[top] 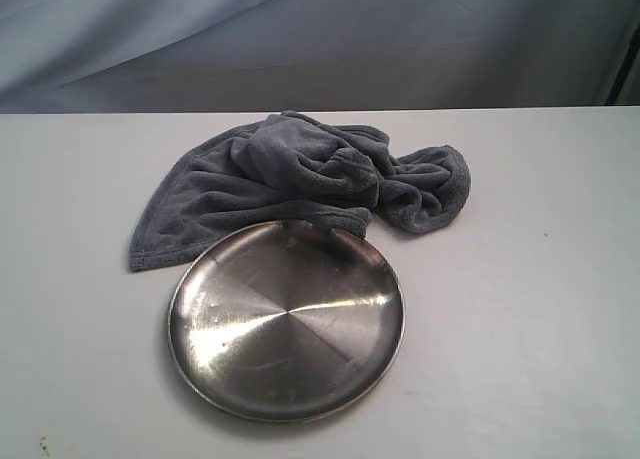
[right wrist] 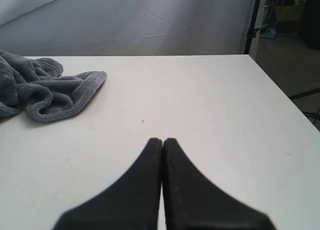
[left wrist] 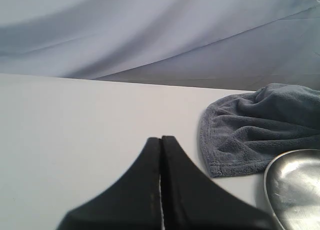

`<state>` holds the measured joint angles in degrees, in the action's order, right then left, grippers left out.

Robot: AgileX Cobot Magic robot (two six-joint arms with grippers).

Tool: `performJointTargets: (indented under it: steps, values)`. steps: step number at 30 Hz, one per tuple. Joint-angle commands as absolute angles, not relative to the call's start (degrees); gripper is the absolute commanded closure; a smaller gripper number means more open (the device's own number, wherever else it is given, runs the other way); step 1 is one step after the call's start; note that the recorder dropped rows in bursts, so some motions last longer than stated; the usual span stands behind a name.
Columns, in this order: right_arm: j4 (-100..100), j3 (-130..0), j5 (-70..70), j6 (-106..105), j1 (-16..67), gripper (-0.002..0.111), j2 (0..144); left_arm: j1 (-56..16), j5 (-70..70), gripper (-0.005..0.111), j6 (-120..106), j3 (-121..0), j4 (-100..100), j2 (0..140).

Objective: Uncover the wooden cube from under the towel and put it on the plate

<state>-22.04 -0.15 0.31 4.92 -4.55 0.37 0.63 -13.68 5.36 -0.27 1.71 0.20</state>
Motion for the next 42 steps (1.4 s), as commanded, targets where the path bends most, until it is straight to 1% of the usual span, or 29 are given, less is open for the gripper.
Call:
performJointTargets:
  steps: [1,33,38,42]
  values:
    - [-22.32,0.0,0.99,5.15,-4.55,0.105,0.0,0.67,-13.51,0.107,5.48,0.0,1.43,0.0]
    - [-22.32,0.0,0.99,5.15,-4.55,0.105,0.0,0.67,-12.64,0.107,5.5,0.0,2.23,0.0]
    - [-22.32,0.0,0.99,5.15,-4.55,0.105,0.0,0.67,-10.57,0.107,5.95,0.0,-4.04,0.0]
    - [-22.32,0.0,0.99,5.15,-4.55,0.105,0.0,0.67,-3.88,0.107,8.19,0.0,-13.18,0.0]
